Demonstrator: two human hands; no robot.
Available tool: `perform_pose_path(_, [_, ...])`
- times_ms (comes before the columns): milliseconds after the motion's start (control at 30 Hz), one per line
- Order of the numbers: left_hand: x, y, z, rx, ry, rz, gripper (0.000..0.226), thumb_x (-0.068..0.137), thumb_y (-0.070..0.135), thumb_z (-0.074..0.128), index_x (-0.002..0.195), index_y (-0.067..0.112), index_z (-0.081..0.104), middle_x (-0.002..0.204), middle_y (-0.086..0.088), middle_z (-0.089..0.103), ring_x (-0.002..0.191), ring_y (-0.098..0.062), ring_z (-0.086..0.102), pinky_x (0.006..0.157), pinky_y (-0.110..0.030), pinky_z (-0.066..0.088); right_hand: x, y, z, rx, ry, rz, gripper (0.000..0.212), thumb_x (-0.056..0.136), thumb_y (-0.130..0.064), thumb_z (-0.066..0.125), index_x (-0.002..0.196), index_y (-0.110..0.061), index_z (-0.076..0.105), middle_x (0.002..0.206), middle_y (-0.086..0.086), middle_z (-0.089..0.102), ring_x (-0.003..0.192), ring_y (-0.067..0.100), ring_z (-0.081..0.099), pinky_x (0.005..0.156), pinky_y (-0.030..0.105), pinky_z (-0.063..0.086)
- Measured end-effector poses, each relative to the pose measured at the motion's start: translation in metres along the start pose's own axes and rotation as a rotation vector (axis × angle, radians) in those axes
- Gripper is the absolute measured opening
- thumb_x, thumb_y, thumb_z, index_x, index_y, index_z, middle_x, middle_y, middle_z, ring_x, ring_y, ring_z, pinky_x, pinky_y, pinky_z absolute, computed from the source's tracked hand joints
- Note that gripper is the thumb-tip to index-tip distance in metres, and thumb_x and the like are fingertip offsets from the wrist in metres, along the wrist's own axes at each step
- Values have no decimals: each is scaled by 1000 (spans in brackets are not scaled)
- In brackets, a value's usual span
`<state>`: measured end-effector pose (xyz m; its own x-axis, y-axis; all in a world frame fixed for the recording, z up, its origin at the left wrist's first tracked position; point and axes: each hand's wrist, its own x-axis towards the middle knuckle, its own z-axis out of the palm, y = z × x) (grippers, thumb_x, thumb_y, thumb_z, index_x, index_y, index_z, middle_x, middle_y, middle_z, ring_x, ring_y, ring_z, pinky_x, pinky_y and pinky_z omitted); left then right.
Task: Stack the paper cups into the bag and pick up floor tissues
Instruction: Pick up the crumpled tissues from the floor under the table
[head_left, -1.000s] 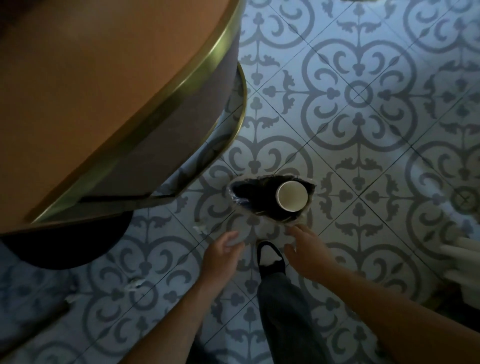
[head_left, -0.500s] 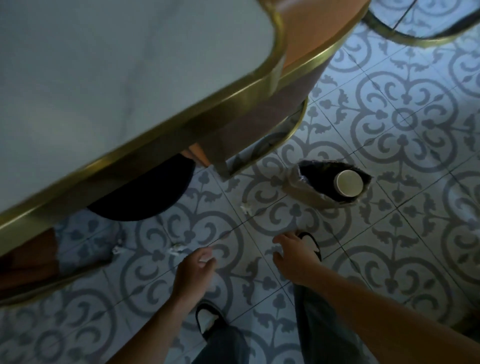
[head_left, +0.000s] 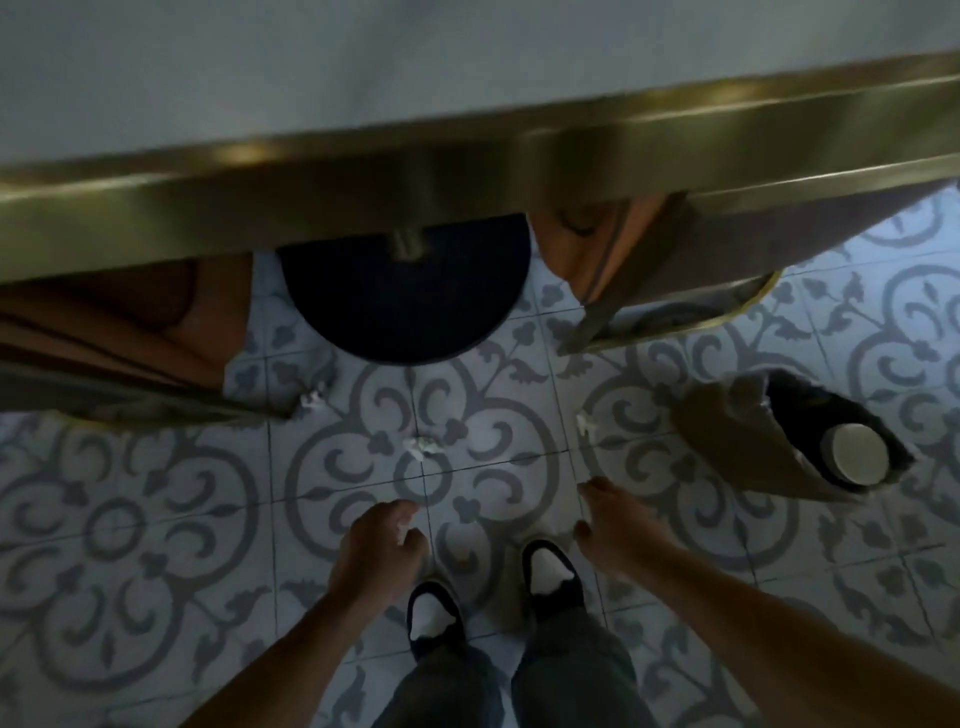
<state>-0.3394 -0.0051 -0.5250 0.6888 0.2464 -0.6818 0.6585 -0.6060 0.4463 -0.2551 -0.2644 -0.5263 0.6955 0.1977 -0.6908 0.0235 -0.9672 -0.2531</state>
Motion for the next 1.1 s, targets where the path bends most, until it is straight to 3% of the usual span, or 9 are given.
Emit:
perform_pose_path(200, [62,-34,22,41,104,23,38,93,25,55,131,23,57,131,0,62,115,-17,60,96,-34,51,78,-19,42,-125,18,-157,50,93,-26,51,140,-14,37,143,5,44,127,21,46,102,34,42])
perform_pose_path(400, [147,-72,52,71,187,75,36,93,23,56,129,19,59,128,-1,64,110,-17,63,87,-29,50,174,-51,99,-301,19,-473,52,94,-23,48,143,-12,34,149,5,39,131,23,43,106,38,41])
perform_pose_path(533, [203,-102,64,158,224,116,36,92,23,58,128,18,59,128,-4,64,111,-20,63,92,-33,53,239,-67,133,-447,27,-709,44,91,-15,47,135,-11,43,142,7,45,121,23,49,97,40,47])
perform_pose_path(667, [246,-121,65,283,224,182,34,92,26,58,125,21,60,127,-2,63,110,-22,63,91,-38,53,294,-77,149,-738,32,-962,53,91,-18,47,142,-7,35,147,10,38,122,27,46,95,40,45])
perform_pose_path(967, [295,-130,55,337,189,305,28,90,26,63,118,22,66,121,2,67,105,-17,64,88,-29,51,340,-102,133,-986,52,-1185,45,88,-27,51,131,-12,44,137,4,46,116,25,49,96,39,43])
perform_pose_path(1100, [292,-130,58,318,175,350,27,89,24,65,115,21,67,119,2,67,105,-16,63,87,-27,50,337,-98,123,-1075,76,-1228,48,91,-19,45,139,-14,38,147,3,38,133,24,37,105,35,33])
